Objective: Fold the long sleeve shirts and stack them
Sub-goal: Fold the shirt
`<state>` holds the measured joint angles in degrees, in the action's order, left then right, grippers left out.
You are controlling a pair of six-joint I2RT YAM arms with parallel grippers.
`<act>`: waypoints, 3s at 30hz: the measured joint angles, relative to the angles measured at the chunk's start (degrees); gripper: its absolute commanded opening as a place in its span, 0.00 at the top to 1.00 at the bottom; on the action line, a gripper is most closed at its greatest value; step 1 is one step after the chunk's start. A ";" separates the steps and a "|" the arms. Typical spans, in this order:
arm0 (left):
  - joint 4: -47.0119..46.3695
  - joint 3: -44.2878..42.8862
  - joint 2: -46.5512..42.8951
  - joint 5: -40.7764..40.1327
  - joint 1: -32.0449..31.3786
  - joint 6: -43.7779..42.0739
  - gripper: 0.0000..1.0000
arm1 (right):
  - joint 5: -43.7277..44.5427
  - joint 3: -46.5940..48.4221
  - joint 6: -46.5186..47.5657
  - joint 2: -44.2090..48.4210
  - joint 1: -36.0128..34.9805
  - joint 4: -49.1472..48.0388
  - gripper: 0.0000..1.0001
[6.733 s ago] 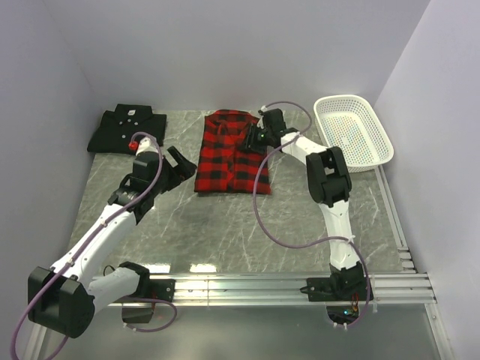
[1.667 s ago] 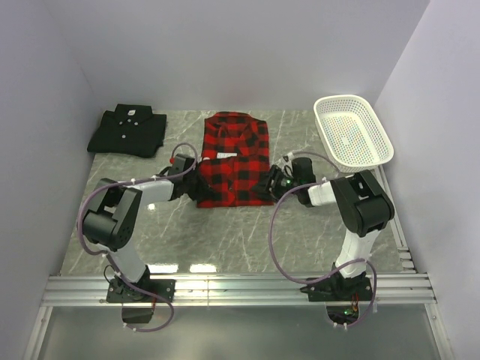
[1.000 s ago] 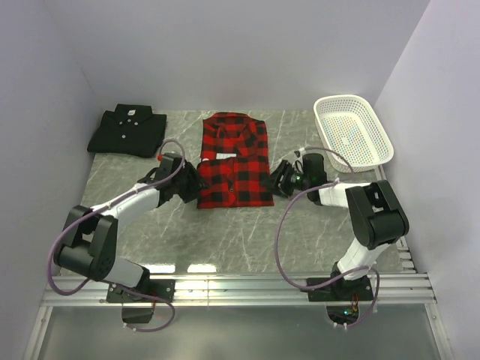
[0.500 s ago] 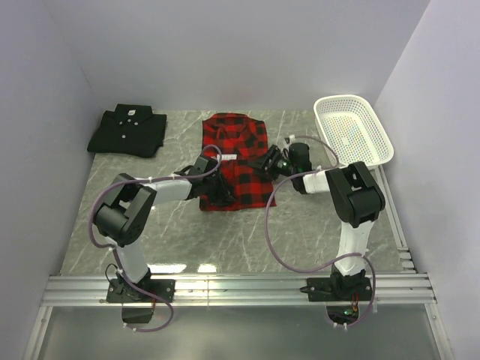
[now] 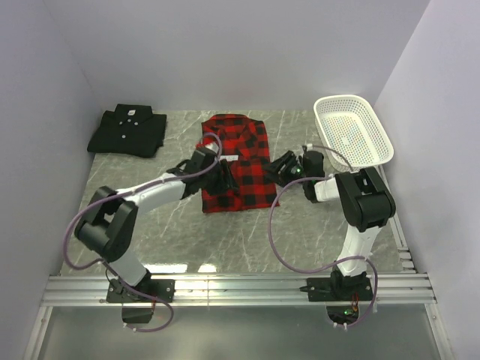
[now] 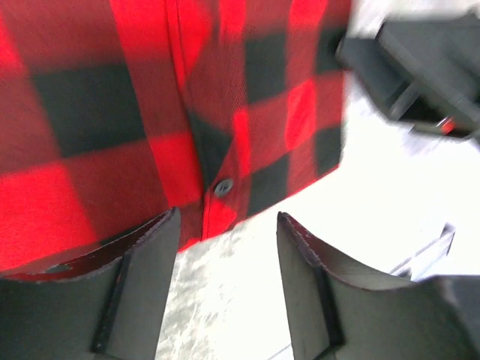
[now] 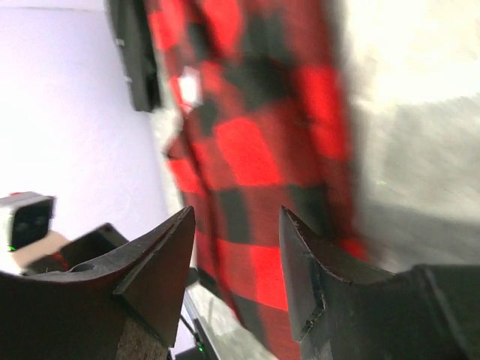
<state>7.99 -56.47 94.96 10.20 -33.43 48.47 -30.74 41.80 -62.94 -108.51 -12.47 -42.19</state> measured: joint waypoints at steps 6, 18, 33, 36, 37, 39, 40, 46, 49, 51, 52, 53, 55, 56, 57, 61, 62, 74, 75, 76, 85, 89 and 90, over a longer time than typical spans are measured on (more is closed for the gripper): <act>-1.70 -3.50 -3.91 -3.67 8.13 -0.72 0.41 | 0.33 9.66 0.90 1.27 -0.66 1.86 0.44; -4.79 -12.76 16.41 -1.73 14.71 -0.35 0.61 | 3.98 18.45 0.13 -8.90 -3.80 1.81 0.44; -5.03 -14.78 16.85 -0.66 14.58 -3.50 0.14 | 8.76 7.56 -1.27 -5.99 0.37 -0.11 0.43; -3.58 -17.64 15.80 -3.41 14.58 -6.27 0.01 | 7.74 7.39 1.14 -2.10 0.24 2.08 0.43; -3.52 -18.78 15.52 -4.35 14.58 -7.41 0.01 | 7.17 7.34 1.97 -0.46 0.09 3.10 0.43; -3.85 -20.81 15.12 -5.95 14.58 -9.25 0.01 | 6.29 7.34 4.48 2.93 -0.74 5.86 0.43; -3.89 -21.73 15.12 -6.36 14.60 -10.21 0.01 | 5.90 7.34 5.92 4.59 -1.57 7.45 0.43; -4.35 -28.13 18.56 -7.08 14.58 -14.73 0.08 | 5.68 7.87 14.45 10.49 -9.31 21.99 0.43; -4.39 -30.95 22.34 -7.02 14.60 -15.93 0.11 | 5.16 7.52 16.06 10.91 -11.41 27.52 0.43; -4.26 -32.06 25.07 -6.93 14.60 -16.35 0.11 | 4.79 7.21 16.65 10.80 -11.47 31.50 0.43; -4.07 -32.24 26.25 -6.82 14.58 -16.31 0.11 | 4.74 7.19 17.05 10.64 -11.32 33.35 0.43; -3.48 -32.26 27.45 -6.80 14.58 -16.20 0.12 | 4.74 7.19 17.53 10.40 -11.17 34.75 0.43; -2.40 -32.20 28.92 -6.82 14.58 -15.65 0.11 | 4.76 7.30 18.62 9.33 -10.73 37.59 0.43; -2.86 -31.78 29.38 -7.04 14.60 -15.10 0.11 | 4.74 7.41 19.19 8.50 -10.38 38.91 0.43; -3.08 -31.54 29.27 -6.84 14.67 -14.34 0.11 | 3.63 7.65 19.23 7.63 -9.75 39.39 0.43; -4.94 -28.06 27.34 -7.08 15.19 -9.99 0.10 | 0.76 10.71 21.09 5.42 -7.28 42.34 0.43; -5.25 -26.84 26.56 -7.08 15.41 -8.96 0.10 | 0.24 11.37 21.64 5.03 -6.69 43.12 0.43; -3.85 4.35 1.92 -7.52 17.84 11.13 0.09 | 8.81 30.10 30.38 -4.17 -0.74 56.00 0.43; -3.45 7.26 -0.94 -7.61 17.44 12.37 0.09 | 9.44 31.41 30.97 -4.74 -0.63 56.24 0.43; -2.45 9.60 -3.58 -7.74 16.92 13.05 0.09 | 9.84 32.09 31.30 -4.92 -0.59 56.26 0.42; 7.13 13.66 -20.65 -12.57 8.17 12.33 0.22 | 8.70 22.40 32.37 8.57 -3.28 52.13 0.42; 7.48 12.90 -20.35 -11.65 4.39 11.13 0.30 | 3.96 14.40 30.10 16.87 -5.84 46.82 0.42; 7.80 12.61 -19.08 -11.21 3.69 10.80 0.31 | 2.62 12.46 29.27 17.94 -6.56 45.20 0.42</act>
<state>15.79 -43.86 75.88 -1.02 -29.74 59.27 -28.12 54.26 -33.67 -90.56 -19.03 3.01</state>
